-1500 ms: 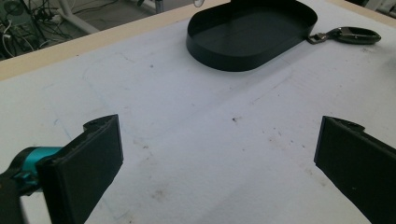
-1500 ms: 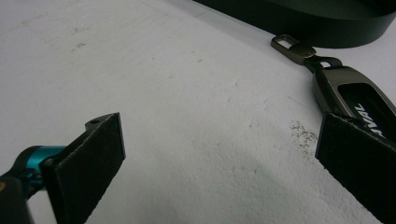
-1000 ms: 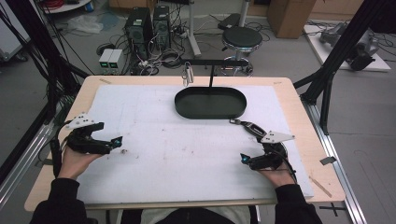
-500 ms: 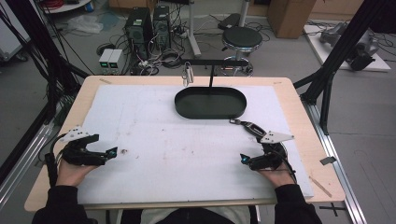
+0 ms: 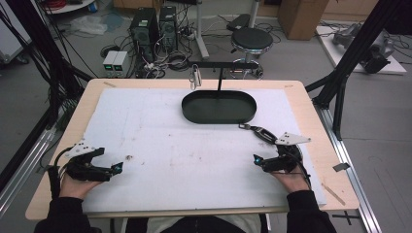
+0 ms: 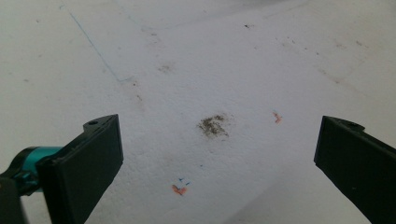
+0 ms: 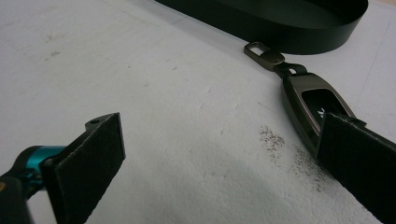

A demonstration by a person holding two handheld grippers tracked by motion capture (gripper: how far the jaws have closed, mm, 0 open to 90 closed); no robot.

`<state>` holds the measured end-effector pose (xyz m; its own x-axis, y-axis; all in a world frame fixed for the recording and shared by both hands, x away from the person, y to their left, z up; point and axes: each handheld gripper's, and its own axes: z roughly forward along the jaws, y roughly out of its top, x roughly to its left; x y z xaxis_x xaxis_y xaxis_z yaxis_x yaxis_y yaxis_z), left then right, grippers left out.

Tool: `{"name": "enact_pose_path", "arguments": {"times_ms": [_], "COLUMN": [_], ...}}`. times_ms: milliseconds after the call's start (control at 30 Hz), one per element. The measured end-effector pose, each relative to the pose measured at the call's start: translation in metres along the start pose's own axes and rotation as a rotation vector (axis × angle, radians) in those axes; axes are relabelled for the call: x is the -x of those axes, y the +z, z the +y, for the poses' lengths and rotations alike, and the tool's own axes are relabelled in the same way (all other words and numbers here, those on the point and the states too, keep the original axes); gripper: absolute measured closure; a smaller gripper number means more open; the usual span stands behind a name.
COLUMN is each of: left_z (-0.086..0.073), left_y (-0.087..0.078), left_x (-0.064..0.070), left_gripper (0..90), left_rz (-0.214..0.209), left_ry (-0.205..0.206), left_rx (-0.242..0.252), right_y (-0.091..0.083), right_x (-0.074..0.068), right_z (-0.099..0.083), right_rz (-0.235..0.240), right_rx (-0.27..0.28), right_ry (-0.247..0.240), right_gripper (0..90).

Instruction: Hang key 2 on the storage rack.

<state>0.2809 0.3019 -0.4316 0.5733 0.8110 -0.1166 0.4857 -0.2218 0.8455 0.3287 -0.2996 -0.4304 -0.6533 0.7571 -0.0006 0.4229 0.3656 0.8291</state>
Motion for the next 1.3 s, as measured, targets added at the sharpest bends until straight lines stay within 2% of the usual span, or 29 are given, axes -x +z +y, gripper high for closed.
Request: {"name": "enact_pose_path", "arguments": {"times_ms": [33,167,300,367,533,700,867,1067,1200,1300], "left_z": [-0.001,-0.003,-0.003,-0.004,-0.006,-0.007,-0.01,-0.013,-0.014,-0.015], "left_y": [0.0,-0.002,-0.004,-0.006,-0.008,-0.01,-0.013,-0.014,-0.015,-0.015], "left_x": [0.001,0.001,-0.003,-0.005,-0.007,-0.008,-0.007,-0.007,-0.006,-0.007], "left_gripper": [1.7,1.7,1.7,1.7,1.7,1.7,1.7,1.7,1.7,1.7], "left_rz": [0.0,0.005,0.015,0.016,0.007,-0.009,-0.016,-0.02,-0.022,-0.038], "left_ry": [-0.003,0.001,-0.009,-0.01,-0.017,-0.017,-0.012,-0.009,-0.014,-0.019], "left_rx": [-0.001,-0.006,0.005,0.004,0.011,0.018,0.009,-0.002,-0.004,-0.004], "right_y": [-0.001,-0.001,0.004,0.005,0.011,0.015,0.02,0.028,0.036,0.043], "right_x": [0.0,0.001,0.005,0.006,0.009,0.015,0.023,0.03,0.035,0.04], "right_z": [0.002,0.006,0.013,0.015,0.032,0.048,0.057,0.066,0.072,0.077], "right_rz": [0.009,0.015,0.021,0.017,0.014,0.006,-0.007,-0.001,0.004,0.008], "right_rx": [0.008,0.021,-0.002,-0.007,-0.059,-0.087,-0.115,-0.146,-0.176,-0.199], "right_ry": [0.019,0.037,0.044,0.034,-0.002,-0.02,-0.016,-0.012,-0.023,-0.03], "right_gripper": [0.7,0.7,0.7,0.7,0.7,0.7,0.7,0.7,0.7,0.7]}}
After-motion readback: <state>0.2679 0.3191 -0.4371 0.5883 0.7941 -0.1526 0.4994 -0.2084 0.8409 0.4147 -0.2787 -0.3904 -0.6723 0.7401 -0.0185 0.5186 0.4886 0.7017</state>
